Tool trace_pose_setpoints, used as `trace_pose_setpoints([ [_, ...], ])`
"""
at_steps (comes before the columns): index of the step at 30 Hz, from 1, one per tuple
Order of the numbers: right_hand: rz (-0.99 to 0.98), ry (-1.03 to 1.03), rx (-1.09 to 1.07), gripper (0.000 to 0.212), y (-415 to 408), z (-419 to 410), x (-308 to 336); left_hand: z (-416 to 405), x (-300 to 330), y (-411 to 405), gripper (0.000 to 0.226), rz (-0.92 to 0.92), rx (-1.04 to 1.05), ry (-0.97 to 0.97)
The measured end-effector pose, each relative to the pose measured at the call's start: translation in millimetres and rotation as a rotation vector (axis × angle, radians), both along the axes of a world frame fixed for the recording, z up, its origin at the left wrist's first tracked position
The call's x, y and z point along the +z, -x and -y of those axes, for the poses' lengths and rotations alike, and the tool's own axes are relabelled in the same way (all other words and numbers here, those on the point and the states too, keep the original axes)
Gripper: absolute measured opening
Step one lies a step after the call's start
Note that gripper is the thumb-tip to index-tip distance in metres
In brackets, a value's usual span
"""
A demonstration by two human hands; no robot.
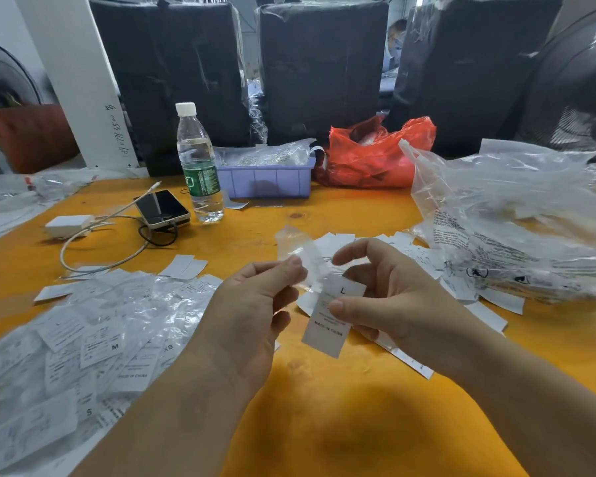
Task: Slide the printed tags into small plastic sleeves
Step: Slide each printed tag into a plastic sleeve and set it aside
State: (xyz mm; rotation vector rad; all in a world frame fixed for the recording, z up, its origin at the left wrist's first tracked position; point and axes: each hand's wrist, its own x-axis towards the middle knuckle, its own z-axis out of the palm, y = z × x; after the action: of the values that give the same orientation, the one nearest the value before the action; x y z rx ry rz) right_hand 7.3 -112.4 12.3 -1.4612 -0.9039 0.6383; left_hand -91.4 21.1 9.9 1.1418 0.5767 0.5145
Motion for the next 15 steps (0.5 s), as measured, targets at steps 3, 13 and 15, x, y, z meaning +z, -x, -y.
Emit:
trace_pose_setpoints([
  [3,-0.030,-0.028,0.042,0.046,0.2,-0.4,-0.2,0.0,-0.3,-0.1,0.033,0.022,0.000,0.040],
  [13,-0.047,0.015,0.028,0.052,0.4,-2.4,-1.0,4.6,0.0,-2.2,0.033,0.100,-0.053,0.080],
  [15,-0.047,0.018,0.027,0.053,-0.1,-2.5,-1.4,5.1,-0.3,-2.7,0.040,0.100,-0.063,0.070],
])
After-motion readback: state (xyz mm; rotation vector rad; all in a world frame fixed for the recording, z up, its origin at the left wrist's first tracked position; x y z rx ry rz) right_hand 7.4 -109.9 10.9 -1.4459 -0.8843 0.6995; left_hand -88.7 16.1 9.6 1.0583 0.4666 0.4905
